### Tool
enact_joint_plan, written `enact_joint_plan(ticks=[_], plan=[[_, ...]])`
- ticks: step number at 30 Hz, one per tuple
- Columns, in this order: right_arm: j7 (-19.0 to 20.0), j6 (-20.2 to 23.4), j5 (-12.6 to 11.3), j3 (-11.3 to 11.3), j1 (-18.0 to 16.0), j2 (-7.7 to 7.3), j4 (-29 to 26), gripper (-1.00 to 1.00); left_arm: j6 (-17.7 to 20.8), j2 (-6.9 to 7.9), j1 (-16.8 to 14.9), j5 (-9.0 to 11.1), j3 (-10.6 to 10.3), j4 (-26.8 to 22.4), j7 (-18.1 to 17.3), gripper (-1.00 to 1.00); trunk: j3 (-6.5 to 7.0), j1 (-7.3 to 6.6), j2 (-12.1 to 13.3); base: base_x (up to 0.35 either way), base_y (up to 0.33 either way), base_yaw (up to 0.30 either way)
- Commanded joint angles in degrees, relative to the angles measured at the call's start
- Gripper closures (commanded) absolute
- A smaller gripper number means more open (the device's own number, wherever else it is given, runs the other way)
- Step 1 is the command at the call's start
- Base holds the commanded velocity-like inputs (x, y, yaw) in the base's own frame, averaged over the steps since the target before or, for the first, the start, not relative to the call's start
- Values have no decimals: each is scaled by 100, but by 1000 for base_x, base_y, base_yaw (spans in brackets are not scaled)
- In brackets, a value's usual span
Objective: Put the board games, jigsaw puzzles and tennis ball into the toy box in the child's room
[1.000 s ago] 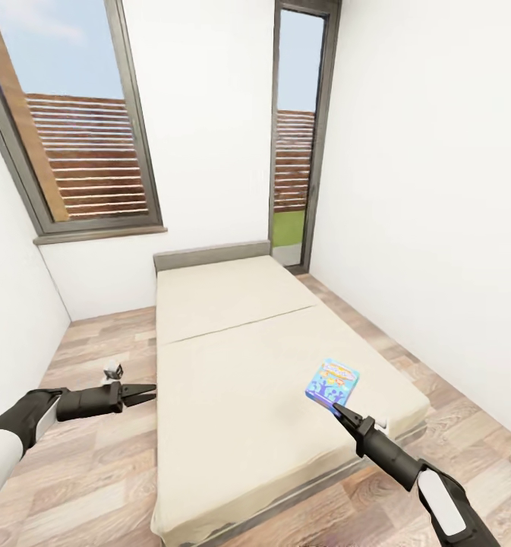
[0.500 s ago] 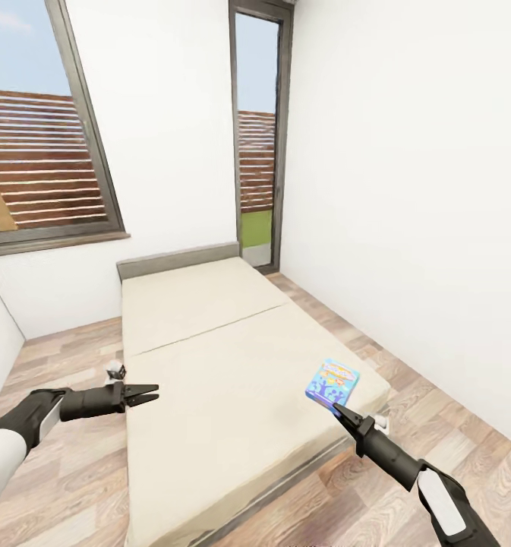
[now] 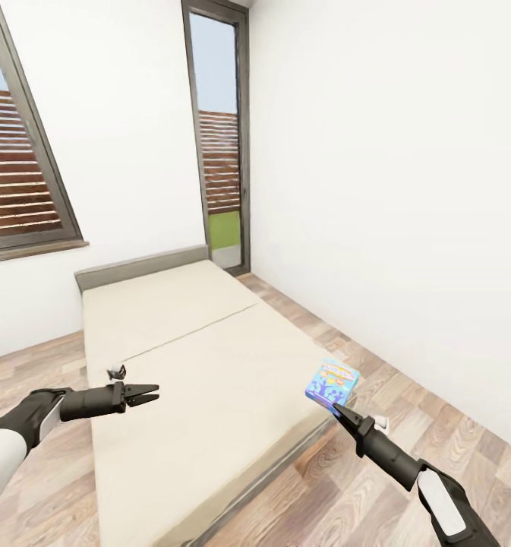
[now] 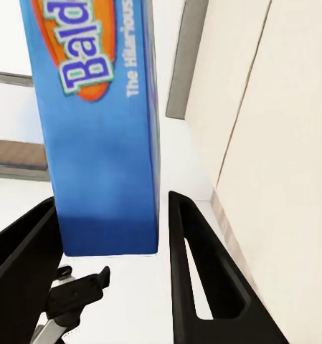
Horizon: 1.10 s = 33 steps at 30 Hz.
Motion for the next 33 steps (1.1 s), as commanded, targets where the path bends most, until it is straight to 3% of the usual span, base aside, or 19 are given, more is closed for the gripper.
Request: enact_joint_plan(ticks=[1, 33], plan=[[7, 39, -32, -8, -6, 1, 3, 100, 61, 2, -1, 2, 1, -3, -23, -100, 11, -22, 36, 0, 0, -280], [7, 45, -30, -17, -6, -13, 23, 100, 63, 6, -1, 0, -2, -3, -23, -100, 586, -725, 1320, 0, 0, -280]])
